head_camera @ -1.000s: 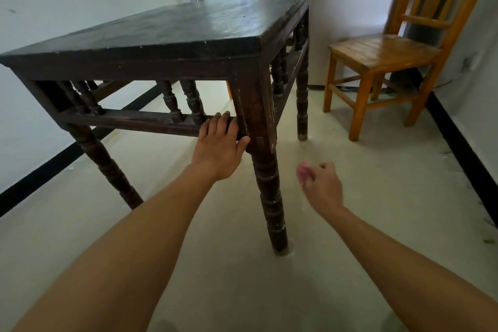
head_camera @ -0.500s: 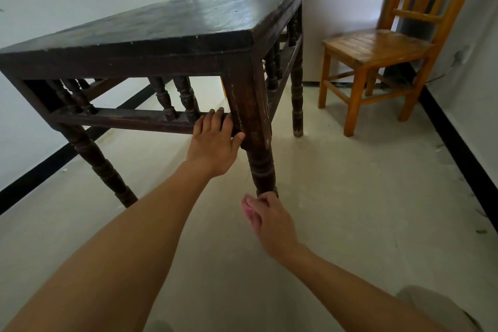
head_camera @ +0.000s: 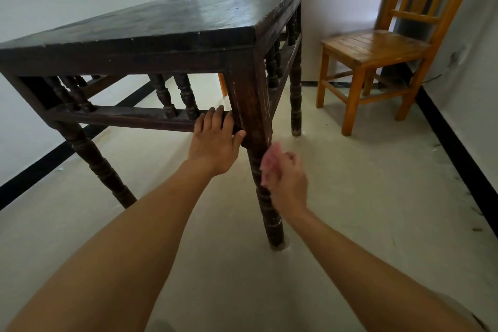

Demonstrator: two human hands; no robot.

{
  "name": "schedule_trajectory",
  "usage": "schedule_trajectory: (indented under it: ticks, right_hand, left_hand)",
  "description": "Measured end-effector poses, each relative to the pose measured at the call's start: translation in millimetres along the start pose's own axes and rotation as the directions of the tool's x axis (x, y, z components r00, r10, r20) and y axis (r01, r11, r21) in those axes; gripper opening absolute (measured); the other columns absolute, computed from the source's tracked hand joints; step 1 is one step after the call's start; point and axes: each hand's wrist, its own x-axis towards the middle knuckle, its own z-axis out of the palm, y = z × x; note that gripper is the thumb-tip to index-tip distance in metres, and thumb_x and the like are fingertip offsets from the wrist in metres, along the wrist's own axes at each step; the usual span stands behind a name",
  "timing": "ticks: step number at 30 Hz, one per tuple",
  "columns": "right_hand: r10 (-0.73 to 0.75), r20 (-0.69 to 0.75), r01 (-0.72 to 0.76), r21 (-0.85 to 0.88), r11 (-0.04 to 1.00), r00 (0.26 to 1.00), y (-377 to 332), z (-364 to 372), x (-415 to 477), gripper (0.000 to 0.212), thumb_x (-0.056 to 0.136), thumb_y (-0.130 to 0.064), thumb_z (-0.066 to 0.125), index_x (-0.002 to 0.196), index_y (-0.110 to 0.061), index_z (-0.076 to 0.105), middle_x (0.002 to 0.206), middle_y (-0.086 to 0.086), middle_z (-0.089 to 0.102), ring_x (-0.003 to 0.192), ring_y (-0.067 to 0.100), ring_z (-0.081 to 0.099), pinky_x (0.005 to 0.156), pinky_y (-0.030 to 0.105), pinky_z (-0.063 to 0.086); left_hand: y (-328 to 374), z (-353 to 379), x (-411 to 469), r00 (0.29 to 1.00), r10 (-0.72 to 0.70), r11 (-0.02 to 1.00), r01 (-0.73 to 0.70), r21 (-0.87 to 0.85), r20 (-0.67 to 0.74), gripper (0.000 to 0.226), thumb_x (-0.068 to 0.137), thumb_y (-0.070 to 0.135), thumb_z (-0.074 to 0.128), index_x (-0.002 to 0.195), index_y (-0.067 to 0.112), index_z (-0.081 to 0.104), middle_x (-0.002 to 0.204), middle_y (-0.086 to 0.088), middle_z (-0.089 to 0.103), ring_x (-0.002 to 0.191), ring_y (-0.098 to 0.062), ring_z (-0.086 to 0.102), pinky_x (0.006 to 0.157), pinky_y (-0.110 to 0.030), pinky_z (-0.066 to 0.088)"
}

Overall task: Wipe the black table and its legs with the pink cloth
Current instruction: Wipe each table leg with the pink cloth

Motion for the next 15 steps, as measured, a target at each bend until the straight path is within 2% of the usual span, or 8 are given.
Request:
schedule_trajectory:
  ticks: [1,3,4,5,9,11,13,15]
  right_hand:
    - [-0.067,0.091,0.069,-0.025,0.997,0.994,-0.2,11.7,-16.9,0.021,0.099,-0.025,0.052,0.115,-0.017,0.063,0.105,-0.004,0.053,0.08,0.008,0.056,0.065,0.012,0.045]
    - [-0.153,0.342,0.178,-0.041,0.983,0.927,8.3,24.9,-51.3,0.022,0.097,-0.02,0.055,0.117,-0.02,0.066,0.11,-0.002,0.051,0.083,0.009,0.053,0.074,0.015,0.044]
    - [-0.154,0.413,0.18,-0.024,0.983,0.898,14.8,25.2,-63.1,0.024,0.098,-0.021,0.054,0.119,-0.023,0.066,0.109,-0.004,0.049,0.083,0.007,0.051,0.077,0.017,0.046]
    - [-0.147,0.42,0.168,-0.011,0.986,0.895,21.4,23.0,-69.8,0.025,0.098,-0.023,0.055,0.121,-0.026,0.064,0.109,-0.004,0.049,0.083,0.006,0.05,0.078,0.02,0.049]
    - [-0.092,0.251,0.098,-0.013,0.995,0.964,34.0,8.2,-34.9,0.024,0.093,-0.031,0.063,0.117,-0.03,0.064,0.103,-0.005,0.051,0.08,0.007,0.053,0.072,0.02,0.052]
    - [0.089,0.174,-0.081,-0.052,0.995,0.981,44.8,-5.7,-5.4,0.017,0.093,-0.03,0.061,0.108,-0.024,0.067,0.101,-0.004,0.05,0.082,0.01,0.054,0.076,0.025,0.054]
    - [0.295,0.095,-0.284,-0.117,0.952,0.951,57.6,-19.4,16.2,0.016,0.096,-0.022,0.057,0.108,-0.021,0.067,0.104,-0.001,0.047,0.086,0.015,0.054,0.081,0.031,0.055]
    - [0.351,0.044,-0.345,-0.105,0.933,0.935,59.1,-24.9,25.5,0.02,0.097,-0.016,0.054,0.112,-0.021,0.066,0.108,0.002,0.047,0.087,0.014,0.053,0.075,0.024,0.053]
  left_hand:
    - [-0.3,-0.1,0.2,1.0,-0.001,1.0,0.001,0.001,0.002,0.059,0.1,0.049,0.018,0.147,0.014,0.025,0.156,-0.013,0.02,0.146,-0.03,0.011,0.119,-0.047,0.007]
    - [-1.0,-0.5,0.9,1.0,0.003,1.0,-0.003,-0.004,-0.001,0.059,0.1,0.049,0.019,0.147,0.014,0.025,0.157,-0.012,0.02,0.146,-0.03,0.011,0.119,-0.047,0.007]
    - [-1.2,-0.3,1.1,1.0,0.006,1.0,-0.006,-0.008,-0.006,0.059,0.1,0.049,0.019,0.147,0.014,0.025,0.156,-0.012,0.021,0.146,-0.03,0.011,0.119,-0.048,0.007]
    - [-1.0,0.3,0.9,1.0,0.009,1.0,-0.009,-0.01,-0.013,0.058,0.1,0.049,0.019,0.146,0.014,0.026,0.156,-0.012,0.021,0.146,-0.03,0.012,0.119,-0.048,0.007]
    - [-1.7,2.9,1.1,0.999,0.01,1.0,-0.011,-0.018,-0.051,0.058,0.1,0.049,0.021,0.145,0.014,0.028,0.155,-0.013,0.024,0.145,-0.031,0.014,0.119,-0.048,0.008]
    - [-0.8,3.7,0.4,0.998,0.011,1.0,-0.013,-0.025,-0.057,0.058,0.1,0.049,0.021,0.146,0.014,0.027,0.155,-0.013,0.024,0.145,-0.031,0.014,0.119,-0.049,0.008]
    - [0.1,4.2,-0.4,0.997,0.012,0.999,-0.015,-0.03,-0.076,0.057,0.1,0.049,0.021,0.145,0.014,0.028,0.155,-0.013,0.025,0.145,-0.031,0.015,0.119,-0.049,0.008]
    - [0.3,7.0,-0.8,0.994,0.016,0.999,-0.019,-0.029,-0.105,0.058,0.1,0.048,0.021,0.145,0.013,0.029,0.154,-0.014,0.027,0.144,-0.032,0.017,0.119,-0.049,0.009]
